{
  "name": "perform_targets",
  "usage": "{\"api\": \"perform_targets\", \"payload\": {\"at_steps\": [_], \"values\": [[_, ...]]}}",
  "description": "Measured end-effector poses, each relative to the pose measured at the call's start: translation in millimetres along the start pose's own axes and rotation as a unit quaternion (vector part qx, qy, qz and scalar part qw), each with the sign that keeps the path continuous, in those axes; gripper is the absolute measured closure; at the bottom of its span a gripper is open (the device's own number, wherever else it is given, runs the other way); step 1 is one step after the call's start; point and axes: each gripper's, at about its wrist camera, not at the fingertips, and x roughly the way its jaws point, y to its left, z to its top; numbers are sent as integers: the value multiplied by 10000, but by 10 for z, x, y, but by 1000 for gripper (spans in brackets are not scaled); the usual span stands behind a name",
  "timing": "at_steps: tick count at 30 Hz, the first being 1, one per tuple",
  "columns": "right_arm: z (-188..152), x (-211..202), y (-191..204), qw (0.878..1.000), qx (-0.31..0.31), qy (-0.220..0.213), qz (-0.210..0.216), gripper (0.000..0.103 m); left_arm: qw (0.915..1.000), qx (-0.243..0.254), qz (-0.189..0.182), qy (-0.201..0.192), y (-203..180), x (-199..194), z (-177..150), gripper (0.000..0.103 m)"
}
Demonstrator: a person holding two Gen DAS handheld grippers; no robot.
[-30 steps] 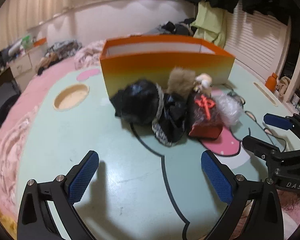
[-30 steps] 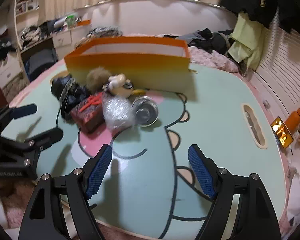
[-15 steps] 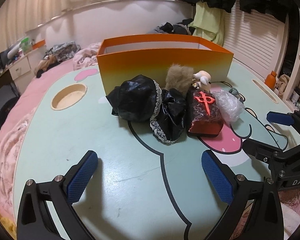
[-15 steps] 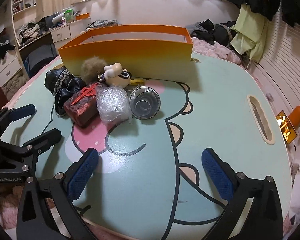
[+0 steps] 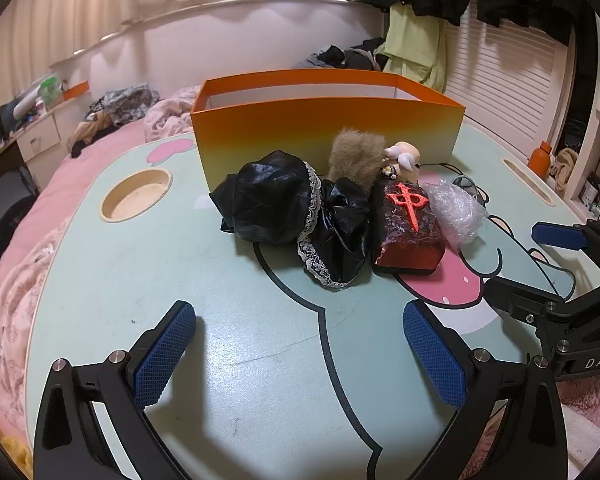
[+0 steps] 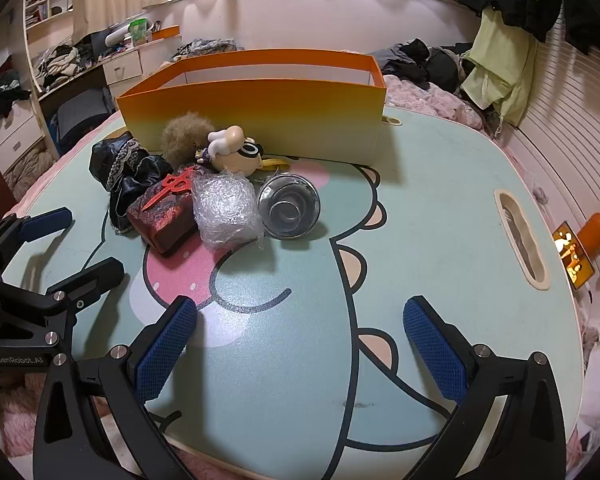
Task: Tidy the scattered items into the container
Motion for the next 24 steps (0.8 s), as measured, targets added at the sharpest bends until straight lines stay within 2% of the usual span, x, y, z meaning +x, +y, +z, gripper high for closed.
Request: {"api": "perform_targets", "payload": {"at_steps": [24], "values": [[1, -13, 10, 10000, -2, 1, 3, 0, 10000, 55, -63, -10, -24, 9, 4, 0]]}}
